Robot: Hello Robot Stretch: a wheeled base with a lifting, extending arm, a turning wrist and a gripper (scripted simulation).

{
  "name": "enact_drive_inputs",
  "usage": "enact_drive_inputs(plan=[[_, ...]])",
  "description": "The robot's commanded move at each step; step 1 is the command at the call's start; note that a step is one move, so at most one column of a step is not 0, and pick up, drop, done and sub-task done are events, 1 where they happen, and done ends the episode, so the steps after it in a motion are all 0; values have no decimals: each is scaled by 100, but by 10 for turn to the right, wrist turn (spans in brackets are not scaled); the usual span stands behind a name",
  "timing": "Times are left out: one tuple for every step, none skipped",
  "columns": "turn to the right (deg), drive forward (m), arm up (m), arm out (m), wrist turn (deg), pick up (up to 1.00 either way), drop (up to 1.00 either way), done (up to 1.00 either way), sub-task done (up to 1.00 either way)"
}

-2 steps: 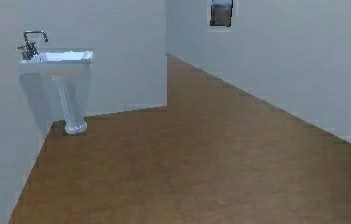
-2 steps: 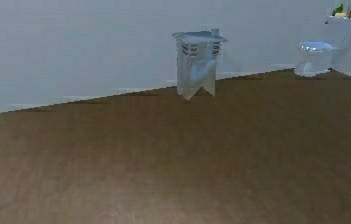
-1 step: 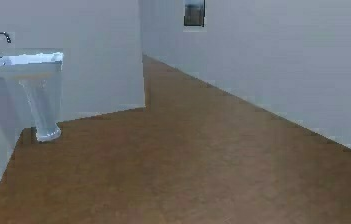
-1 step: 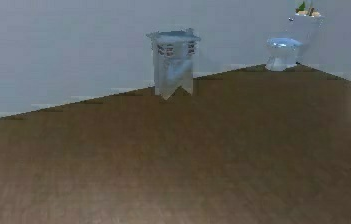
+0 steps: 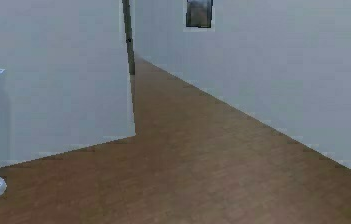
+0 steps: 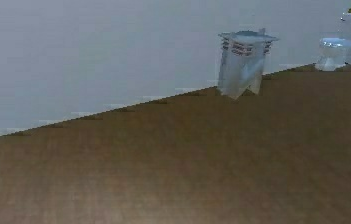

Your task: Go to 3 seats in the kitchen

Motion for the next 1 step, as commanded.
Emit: enact_drive_inputs(plan=[[0,100,0,0,0,0,0,0,0]])
